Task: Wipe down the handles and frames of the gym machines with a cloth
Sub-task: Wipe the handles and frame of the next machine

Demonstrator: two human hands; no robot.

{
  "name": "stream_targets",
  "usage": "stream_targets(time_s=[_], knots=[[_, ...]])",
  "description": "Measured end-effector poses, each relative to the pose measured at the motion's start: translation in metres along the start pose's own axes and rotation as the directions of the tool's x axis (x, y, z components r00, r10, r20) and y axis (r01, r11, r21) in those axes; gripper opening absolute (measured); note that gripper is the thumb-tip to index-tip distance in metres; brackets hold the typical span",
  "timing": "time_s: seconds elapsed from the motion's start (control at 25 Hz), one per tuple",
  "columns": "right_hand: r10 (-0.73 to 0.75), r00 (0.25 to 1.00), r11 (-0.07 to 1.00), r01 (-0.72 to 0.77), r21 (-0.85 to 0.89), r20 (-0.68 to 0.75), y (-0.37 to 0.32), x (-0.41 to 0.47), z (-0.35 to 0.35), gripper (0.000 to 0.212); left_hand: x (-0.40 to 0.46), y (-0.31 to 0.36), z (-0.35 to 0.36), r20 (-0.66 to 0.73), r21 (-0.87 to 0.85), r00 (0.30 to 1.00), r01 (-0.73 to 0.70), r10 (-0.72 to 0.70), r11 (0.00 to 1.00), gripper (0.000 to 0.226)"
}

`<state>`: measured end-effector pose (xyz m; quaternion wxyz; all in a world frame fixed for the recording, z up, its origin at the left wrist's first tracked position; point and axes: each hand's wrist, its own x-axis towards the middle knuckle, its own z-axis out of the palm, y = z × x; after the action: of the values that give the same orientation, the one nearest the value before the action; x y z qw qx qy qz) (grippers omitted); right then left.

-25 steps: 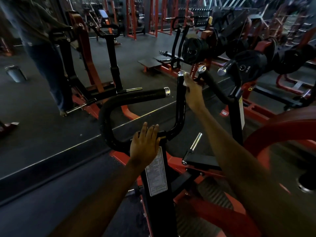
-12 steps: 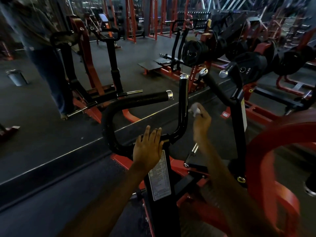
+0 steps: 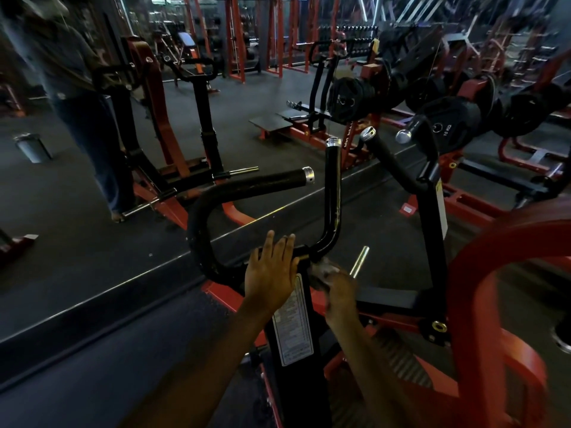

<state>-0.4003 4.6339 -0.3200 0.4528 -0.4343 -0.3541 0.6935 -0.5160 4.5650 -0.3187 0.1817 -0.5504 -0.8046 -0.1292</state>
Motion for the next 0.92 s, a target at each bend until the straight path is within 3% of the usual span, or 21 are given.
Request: stream_targets(time_s=[0.04,0.08,0.12,0.16,0.2,0.24,0.28,0.44,0.48,0.56,0.6,0.72,0.8,0.88,0.92], knots=[[-0.188,0.978,0.981,0.182,-0.071,-0.092,-0.011,-0.001,-0.001,0.029,-0.001,0.0,0.003,-0.002,-0.002,1.0,-0.005,0.005,1.0,0.054],[-0.416,0.904,0.903,0.398,-0.161,-0.101,-0.023,0.002,0.0,0.027,-0.002,0.0,0.005,-0.006,0.003,1.0,-0.005,0.005,1.0,0.054],[-0.614,0.788,0.751,0.603,-0.271,0.05,-0.035,0.01,0.003,0.027,-0.001,0.0,0.005,0.0,0.001,1.0,0.001,-0.001,1.0,0.055],[-0.691,0.645,0.515,0.756,-0.403,0.327,-0.044,0.023,0.006,0.03,0.001,-0.001,0.004,0.007,-0.004,1.0,0.0,0.0,1.0,0.056],[-0.609,0.516,0.234,0.843,-0.484,0.602,-0.045,0.034,0.009,0.034,0.002,-0.002,0.004,0.004,-0.004,1.0,-0.012,0.012,1.0,0.056],[-0.475,0.43,-0.013,0.869,-0.495,0.768,-0.041,0.042,0.012,0.034,0.0,-0.002,0.003,0.007,-0.007,1.0,-0.017,0.017,1.0,0.054],[-0.393,0.39,-0.163,0.862,-0.481,0.833,-0.031,0.048,0.008,0.033,-0.003,-0.001,0.003,0.008,-0.009,1.0,-0.015,0.015,1.0,0.053],[-0.465,0.221,-0.24,0.901,-0.362,0.857,-0.012,0.023,-0.03,0.041,-0.023,0.012,0.014,-0.037,-0.012,0.999,-0.018,0.017,1.0,0.056],[-0.499,0.221,-0.221,0.902,-0.37,0.838,-0.016,0.022,-0.034,0.041,-0.029,0.014,0.019,-0.063,-0.007,0.998,-0.02,0.019,1.0,0.057],[-0.554,0.319,-0.105,0.889,-0.445,0.769,-0.037,0.026,-0.019,0.039,-0.031,0.013,0.023,-0.083,-0.012,0.996,-0.013,0.011,1.0,0.059],[-0.534,0.349,-0.107,0.876,-0.471,0.77,-0.046,0.029,-0.008,0.039,-0.029,0.012,0.023,-0.087,-0.008,0.996,-0.009,0.008,1.0,0.06],[-0.334,0.25,-0.36,0.857,-0.368,0.909,-0.024,0.032,-0.015,0.044,-0.029,0.012,0.023,-0.098,-0.011,0.995,-0.021,0.02,1.0,0.06],[-0.274,0.231,-0.325,0.891,-0.316,0.934,-0.008,0.035,-0.047,0.047,-0.03,0.012,0.026,-0.115,-0.031,0.993,-0.023,0.019,0.999,0.06],[-0.349,0.228,-0.261,0.908,-0.328,0.909,-0.018,0.043,-0.067,0.046,-0.03,0.011,0.025,-0.133,-0.044,0.991,-0.029,0.023,0.999,0.061],[-0.406,0.264,-0.224,0.9,-0.375,0.875,-0.027,0.047,-0.066,0.046,-0.03,0.012,0.025,-0.139,-0.042,0.99,-0.037,0.03,0.998,0.061]])
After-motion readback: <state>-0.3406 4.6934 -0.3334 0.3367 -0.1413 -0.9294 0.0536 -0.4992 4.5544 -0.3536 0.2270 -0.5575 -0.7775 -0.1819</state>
